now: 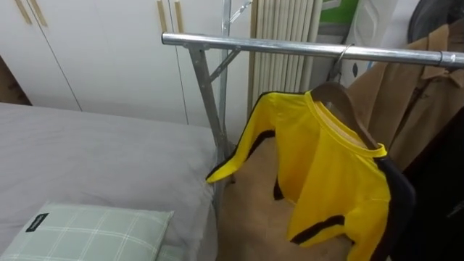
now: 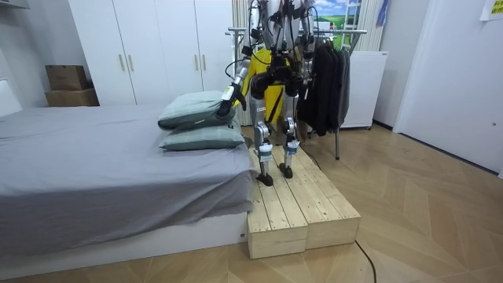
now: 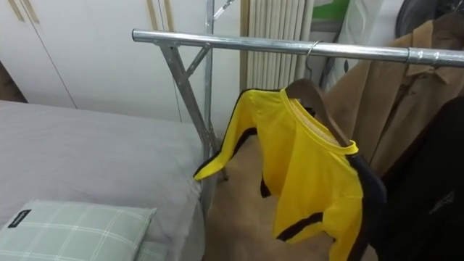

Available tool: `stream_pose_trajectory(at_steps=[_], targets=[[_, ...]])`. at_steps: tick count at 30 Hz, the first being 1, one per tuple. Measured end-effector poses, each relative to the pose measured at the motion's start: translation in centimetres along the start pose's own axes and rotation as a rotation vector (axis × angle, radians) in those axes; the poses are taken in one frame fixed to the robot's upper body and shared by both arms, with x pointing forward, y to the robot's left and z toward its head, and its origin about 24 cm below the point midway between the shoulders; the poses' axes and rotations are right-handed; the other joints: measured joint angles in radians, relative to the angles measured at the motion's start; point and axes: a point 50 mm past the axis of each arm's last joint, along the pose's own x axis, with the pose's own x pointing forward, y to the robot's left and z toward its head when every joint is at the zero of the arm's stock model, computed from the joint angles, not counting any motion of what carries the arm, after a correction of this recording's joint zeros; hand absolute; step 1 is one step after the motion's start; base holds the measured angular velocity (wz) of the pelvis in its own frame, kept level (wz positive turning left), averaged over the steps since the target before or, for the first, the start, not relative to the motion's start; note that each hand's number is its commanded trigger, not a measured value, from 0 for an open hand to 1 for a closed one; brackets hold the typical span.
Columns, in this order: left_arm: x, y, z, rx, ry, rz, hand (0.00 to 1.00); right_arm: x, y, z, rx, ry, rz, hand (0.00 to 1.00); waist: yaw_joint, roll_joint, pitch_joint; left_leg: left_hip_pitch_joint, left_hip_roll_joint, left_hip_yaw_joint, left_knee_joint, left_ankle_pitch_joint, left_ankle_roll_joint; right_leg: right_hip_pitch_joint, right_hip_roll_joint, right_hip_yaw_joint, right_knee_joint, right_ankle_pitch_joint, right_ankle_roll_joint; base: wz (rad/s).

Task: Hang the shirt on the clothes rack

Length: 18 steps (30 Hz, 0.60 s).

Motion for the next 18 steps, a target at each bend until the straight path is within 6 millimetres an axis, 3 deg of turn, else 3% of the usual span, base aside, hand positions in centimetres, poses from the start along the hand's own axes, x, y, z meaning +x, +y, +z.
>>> stream_pose_trajectory(at_steps=[9,18], targets=[[0.04,0.08,0.08,0.046,-0.011,-0.008,0.0,0.13,0.0,0.27,-0.009,0.009,-0.017,0.0,0.0,-0.001,0.0065,0.003,-0.001,-0.007,-0.001,0.0,0.0,0.007,0.0,-0.005,-0.005,0.0,0.0,0.01],[0.09,0.17,-0.12,0.069,-0.005,-0.019,0.0,0.12,0.17,-0.24,0.08,0.03,0.026,0.0,0.001,-0.007,0.0052,0.01,-0.002,-0.005,-0.008,0.0,0.0,0.012,-0.001,-0.002,-0.006,-0.001,0.002,0.0]])
